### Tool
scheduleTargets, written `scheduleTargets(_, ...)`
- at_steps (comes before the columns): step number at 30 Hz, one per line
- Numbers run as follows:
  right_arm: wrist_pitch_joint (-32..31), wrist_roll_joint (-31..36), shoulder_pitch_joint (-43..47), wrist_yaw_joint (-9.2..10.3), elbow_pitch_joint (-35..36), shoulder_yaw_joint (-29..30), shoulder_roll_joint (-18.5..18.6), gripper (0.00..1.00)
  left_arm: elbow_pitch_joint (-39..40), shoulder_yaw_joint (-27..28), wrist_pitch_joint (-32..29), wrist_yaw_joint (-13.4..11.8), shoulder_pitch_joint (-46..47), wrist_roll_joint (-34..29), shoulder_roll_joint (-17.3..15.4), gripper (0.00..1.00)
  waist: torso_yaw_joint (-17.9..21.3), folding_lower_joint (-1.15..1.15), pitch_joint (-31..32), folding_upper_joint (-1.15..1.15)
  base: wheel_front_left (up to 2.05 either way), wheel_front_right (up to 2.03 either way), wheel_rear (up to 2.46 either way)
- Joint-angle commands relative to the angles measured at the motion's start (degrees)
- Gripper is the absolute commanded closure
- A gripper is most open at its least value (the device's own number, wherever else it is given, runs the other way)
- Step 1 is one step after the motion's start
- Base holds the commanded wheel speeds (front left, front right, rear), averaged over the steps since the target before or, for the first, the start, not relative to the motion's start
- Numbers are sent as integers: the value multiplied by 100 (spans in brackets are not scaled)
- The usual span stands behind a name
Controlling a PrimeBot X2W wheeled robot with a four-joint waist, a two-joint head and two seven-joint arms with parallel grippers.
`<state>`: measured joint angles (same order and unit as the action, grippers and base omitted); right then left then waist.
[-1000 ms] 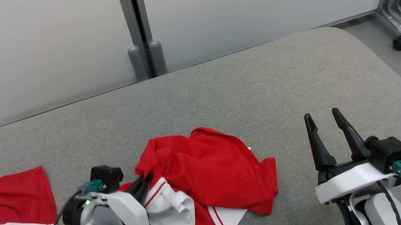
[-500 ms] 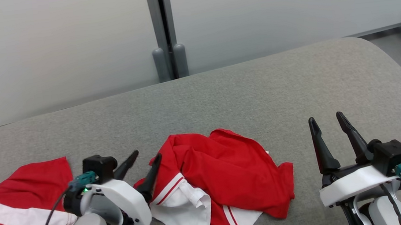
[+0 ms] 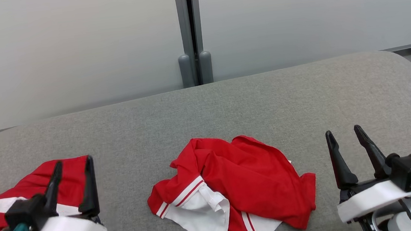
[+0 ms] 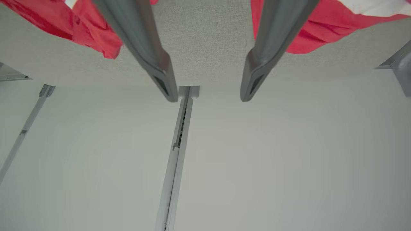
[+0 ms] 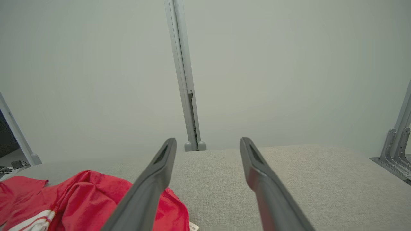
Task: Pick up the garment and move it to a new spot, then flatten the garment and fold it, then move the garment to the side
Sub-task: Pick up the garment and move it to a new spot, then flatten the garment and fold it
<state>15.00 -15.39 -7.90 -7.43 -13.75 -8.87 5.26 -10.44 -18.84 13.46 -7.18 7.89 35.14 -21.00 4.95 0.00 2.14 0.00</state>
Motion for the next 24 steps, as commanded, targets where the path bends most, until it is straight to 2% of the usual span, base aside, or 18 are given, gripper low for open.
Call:
scheduleTargets(1,27,38,112,-11,56,42,30,0,143,122,80,-107,-181,-11,53,0,-26,0,-5,0,0,0,0)
scheduleTargets(5,27,-2,293,-11,142,182,-8,0,368,343,166,-262,-689,-218,193,0,-90,0,-34,0,0,0,0)
scheduleTargets(14,27,20,373,-11,243,319,-66,0,660,854,170,9,-1198,-829,895,0,-87,0,-104,0,0,0,0)
scheduleTargets(24,27,44,315,-11,189,294,-64,0,703,1146,169,294,-1167,-1227,1198,0,-86,0,-99,0,0,0,0)
